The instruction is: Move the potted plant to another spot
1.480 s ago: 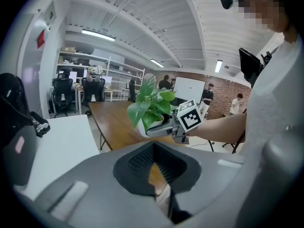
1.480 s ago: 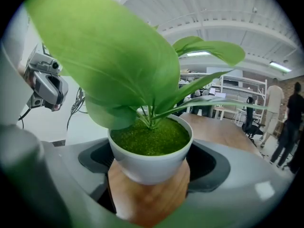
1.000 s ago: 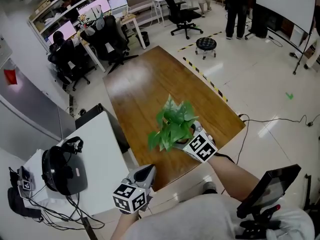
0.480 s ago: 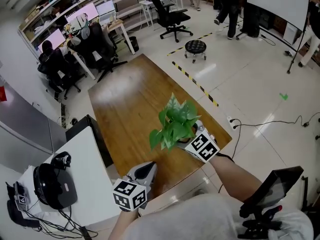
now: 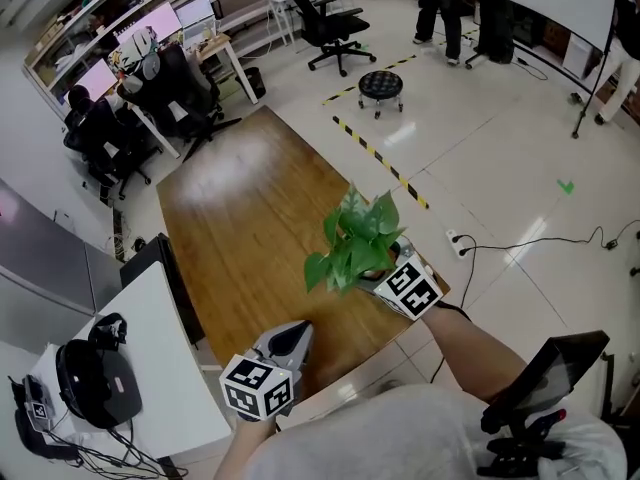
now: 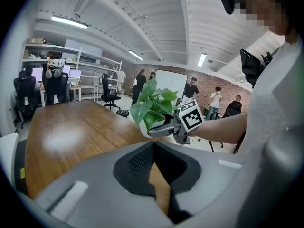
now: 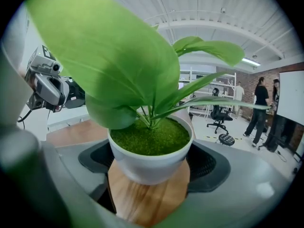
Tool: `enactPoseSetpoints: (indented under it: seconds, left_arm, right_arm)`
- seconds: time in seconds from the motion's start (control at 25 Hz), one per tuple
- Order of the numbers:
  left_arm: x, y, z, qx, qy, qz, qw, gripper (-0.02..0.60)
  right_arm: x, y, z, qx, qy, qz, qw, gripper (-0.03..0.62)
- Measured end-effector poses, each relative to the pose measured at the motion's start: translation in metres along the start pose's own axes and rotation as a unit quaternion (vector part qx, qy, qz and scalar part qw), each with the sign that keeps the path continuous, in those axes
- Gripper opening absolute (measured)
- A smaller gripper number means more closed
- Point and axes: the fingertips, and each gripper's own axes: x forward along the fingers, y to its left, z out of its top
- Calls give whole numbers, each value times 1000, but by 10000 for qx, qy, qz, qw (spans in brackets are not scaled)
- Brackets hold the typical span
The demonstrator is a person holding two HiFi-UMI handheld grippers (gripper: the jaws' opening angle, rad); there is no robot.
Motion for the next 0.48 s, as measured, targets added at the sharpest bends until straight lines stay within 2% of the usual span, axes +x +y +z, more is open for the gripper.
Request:
enactPoseSetpoints:
  seconds: [0.48]
  left_arm:
    - [22,1,-20,-23,133,-61,9999,-14]
  right_arm:
    - [6,-19,-48,157,189,-138,9996,466]
